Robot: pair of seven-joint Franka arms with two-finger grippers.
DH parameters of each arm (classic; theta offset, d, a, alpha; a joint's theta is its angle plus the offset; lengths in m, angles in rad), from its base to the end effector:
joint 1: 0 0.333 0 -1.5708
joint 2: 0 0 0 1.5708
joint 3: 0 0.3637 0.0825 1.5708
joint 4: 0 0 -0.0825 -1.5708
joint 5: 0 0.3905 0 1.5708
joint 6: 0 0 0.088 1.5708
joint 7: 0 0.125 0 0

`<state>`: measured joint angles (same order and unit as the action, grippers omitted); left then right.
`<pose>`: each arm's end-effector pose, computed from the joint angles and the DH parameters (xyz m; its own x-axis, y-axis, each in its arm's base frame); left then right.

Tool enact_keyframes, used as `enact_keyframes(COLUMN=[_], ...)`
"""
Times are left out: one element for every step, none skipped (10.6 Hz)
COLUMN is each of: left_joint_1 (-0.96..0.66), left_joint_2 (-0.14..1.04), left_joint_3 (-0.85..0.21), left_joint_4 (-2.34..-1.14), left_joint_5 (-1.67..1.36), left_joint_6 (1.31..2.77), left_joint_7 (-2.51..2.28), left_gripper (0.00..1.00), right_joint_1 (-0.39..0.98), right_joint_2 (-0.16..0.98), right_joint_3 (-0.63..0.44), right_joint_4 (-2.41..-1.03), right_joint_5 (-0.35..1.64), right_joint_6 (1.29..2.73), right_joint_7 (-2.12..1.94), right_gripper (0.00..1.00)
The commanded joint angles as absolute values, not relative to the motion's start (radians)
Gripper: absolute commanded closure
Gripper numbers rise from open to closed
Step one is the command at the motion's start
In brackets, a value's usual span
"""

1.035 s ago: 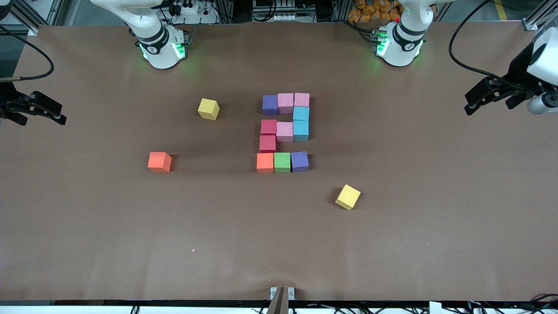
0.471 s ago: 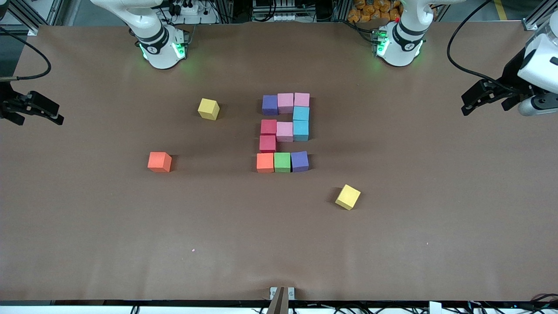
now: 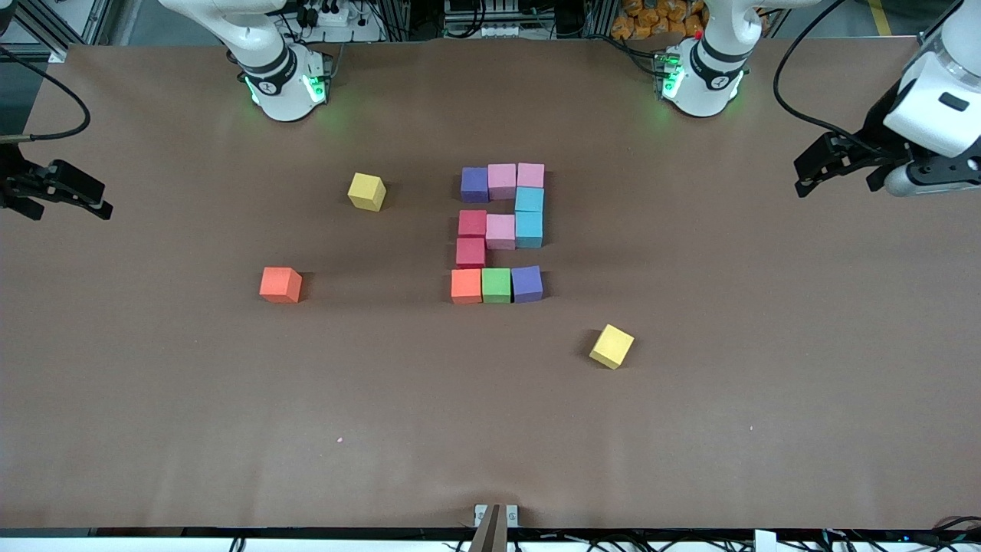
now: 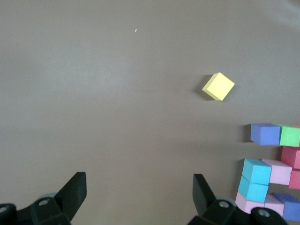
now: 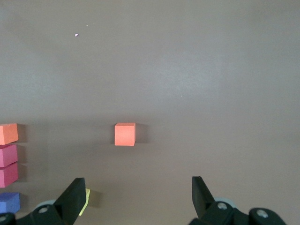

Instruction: Form number 2 with 11 blocks

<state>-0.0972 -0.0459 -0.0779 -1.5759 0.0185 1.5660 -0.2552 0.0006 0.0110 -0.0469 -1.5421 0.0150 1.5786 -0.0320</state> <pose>0.5369 -0.0938 0.6767 0.9960 0.0801 0.0403 0.0807 -0.9967 -0.0123 0.5661 -0.0242 0.6625 0.9996 -0.0144 0.0260 -0.0140 -0.9998 -0.0137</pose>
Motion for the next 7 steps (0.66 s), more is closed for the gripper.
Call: enact_keyframes(left_joint_1=[-0.115,-0.120,-0.123,-0.129,-0.135,-0.138,-0.137], left_joint_2=[-0.060,-0.057,-0.045,-0.038,-0.037,-0.037,-0.037], left_joint_3=[-0.063,-0.063,-0.058,-0.054,-0.035,-0.025,-0.023], left_joint_4=[-1.589,-1.576,-1.563,-1.554,-1.554,-1.554,-1.554], left_joint_5=[0.002,0.005,0.003,0.002,-0.002,-0.006,-0.014], left_joint_6=[1.539,1.516,1.491,1.480,1.480,1.479,1.479], left_joint_7=[-0.236,-0.238,-0.238,-0.238,-0.238,-0.236,-0.238], left_gripper=[0.00,0.00,0.00,0.00,0.00,0.00,0.00], right_joint_1=[-0.003,-0.003,-0.003,-0.005,-0.005,-0.005,-0.005], right_joint_2=[0.015,0.015,0.015,0.015,0.015,0.015,0.017], right_joint_3=[-0.040,-0.040,-0.040,-0.040,-0.040,-0.038,-0.038], right_joint_4=[-1.526,-1.526,-1.526,-1.526,-1.526,-1.526,-1.526], right_joint_5=[0.006,0.006,0.006,0.006,0.006,0.006,0.006], right_joint_6=[1.563,1.563,1.563,1.563,1.563,1.563,1.563], right_joint_7=[-0.023,-0.023,-0.023,-0.023,-0.023,-0.023,-0.023], right_gripper=[0.00,0.00,0.00,0.00,0.00,0.00,0.00])
